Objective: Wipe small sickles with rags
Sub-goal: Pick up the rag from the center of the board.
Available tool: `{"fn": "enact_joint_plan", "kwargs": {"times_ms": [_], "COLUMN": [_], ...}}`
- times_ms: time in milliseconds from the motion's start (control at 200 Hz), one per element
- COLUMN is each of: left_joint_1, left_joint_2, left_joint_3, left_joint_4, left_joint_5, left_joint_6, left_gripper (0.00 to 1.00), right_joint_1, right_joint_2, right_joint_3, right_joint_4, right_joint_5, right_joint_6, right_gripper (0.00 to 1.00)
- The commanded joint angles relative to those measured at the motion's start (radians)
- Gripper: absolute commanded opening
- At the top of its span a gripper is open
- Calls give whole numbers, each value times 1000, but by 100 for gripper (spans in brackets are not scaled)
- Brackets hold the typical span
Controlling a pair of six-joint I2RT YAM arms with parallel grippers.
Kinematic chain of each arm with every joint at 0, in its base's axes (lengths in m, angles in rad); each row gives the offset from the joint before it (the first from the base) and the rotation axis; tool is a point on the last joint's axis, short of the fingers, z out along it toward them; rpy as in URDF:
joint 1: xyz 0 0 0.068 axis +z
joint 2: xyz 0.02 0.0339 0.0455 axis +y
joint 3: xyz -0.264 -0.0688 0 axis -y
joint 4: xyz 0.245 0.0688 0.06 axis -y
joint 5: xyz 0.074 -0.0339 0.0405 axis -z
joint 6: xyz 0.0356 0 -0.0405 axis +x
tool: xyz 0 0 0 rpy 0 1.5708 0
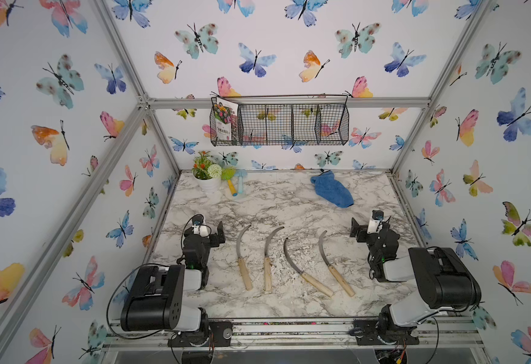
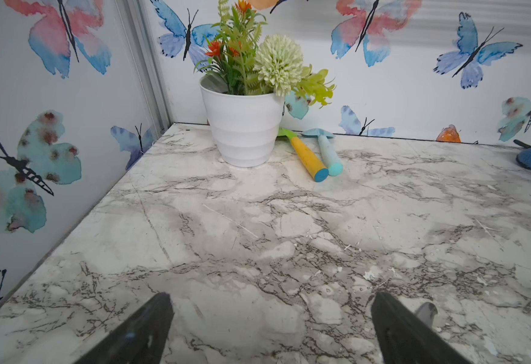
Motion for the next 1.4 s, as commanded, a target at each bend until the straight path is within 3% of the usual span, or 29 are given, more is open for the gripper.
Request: {"fn": "enact_joint_plan", "kwargs": {"times_ms": [0, 701, 776, 821, 911, 971, 1046, 1111, 1171, 1236, 1331, 1396], "left_joint_1": [-5, -6, -5, -12, -17, -17, -27, -26, -27, -26, -26, -25], "left_joint_2": [-14, -14, -32, -88, -221, -316, -447, -558, -669, -781, -922, -996], "left_joint_3": [-1, -2, -23, -25, -1, 54, 94, 65, 70, 29, -2, 36], "left_joint_4": [-4, -3, 68, 14, -175, -374, -565, -605, -750, -784, -829, -967], "left_joint_5": [-12, -11, 1, 21, -13, -41, 24, 94, 97, 150, 302, 305], "left_joint_6": [9, 9, 17, 32, -7, -117, -153, -270, -344, -399, -449, -502], "left_gripper": [99, 99, 99, 99, 99, 99, 99, 99, 99, 99, 99, 99], "right_joint_1": [-5, -5, -5, -5, -4, -5, -4, -5, -2, -2, -2, -2], "right_joint_2": [0, -1, -4, -23, -155, -213, -328, -474, -587, -677, -780, -827], "right_joint_3": [-9, -10, -16, 1, 165, 263, 227, 240, 262, 264, 293, 326], "right_joint_4": [22, 20, 28, 27, -406, -643, -635, -761, -835, -860, -1024, -1159], "right_joint_5": [13, 14, 12, 39, 126, 129, 1, 25, -94, -176, -128, -120], "right_joint_6": [7, 6, 6, 14, 59, 91, 119, 309, 270, 300, 543, 645], "right_gripper": [98, 98, 98, 98, 98, 98, 98, 98, 98, 98, 98, 98]}}
